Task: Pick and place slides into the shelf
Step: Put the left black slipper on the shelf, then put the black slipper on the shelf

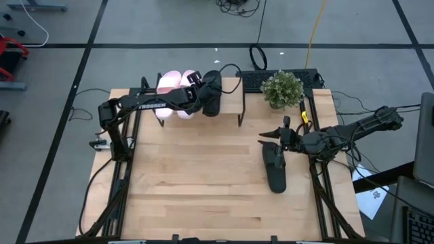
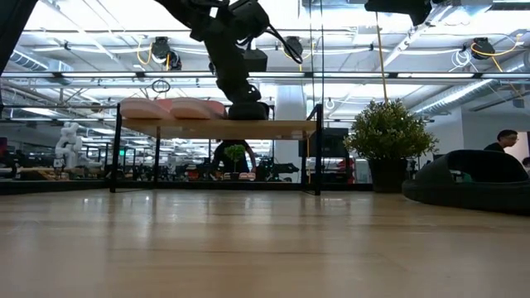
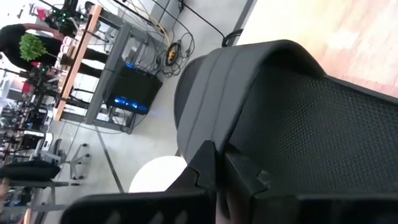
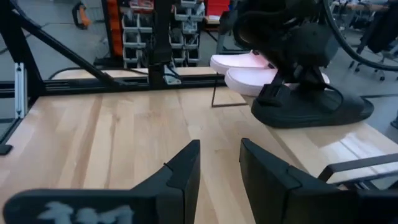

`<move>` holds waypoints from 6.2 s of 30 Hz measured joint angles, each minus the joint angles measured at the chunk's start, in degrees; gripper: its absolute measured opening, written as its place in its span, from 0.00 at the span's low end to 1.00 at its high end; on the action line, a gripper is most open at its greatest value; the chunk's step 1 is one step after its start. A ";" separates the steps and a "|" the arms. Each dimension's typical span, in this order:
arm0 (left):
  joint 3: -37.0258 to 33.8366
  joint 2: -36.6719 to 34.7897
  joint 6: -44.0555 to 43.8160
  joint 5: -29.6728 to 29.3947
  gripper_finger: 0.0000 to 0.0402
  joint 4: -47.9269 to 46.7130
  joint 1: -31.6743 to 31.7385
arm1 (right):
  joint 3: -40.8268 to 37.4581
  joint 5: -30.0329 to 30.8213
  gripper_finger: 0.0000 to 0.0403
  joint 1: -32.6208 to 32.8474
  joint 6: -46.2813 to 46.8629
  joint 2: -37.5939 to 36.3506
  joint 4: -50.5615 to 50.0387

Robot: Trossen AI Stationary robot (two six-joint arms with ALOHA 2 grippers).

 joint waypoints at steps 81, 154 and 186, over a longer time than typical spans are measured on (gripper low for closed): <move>-0.12 -25.65 -2.27 -17.58 0.49 -1.17 -17.38 | -3.43 -41.29 0.41 2.73 25.89 14.05 -43.25; -0.11 -25.65 0.69 -20.68 0.49 -2.74 -17.27 | -0.88 -28.12 0.41 -4.11 12.82 18.99 -41.76; -0.11 -25.65 0.10 -20.68 0.49 -2.74 -17.27 | -4.59 -15.51 0.41 -4.02 13.31 19.02 -38.15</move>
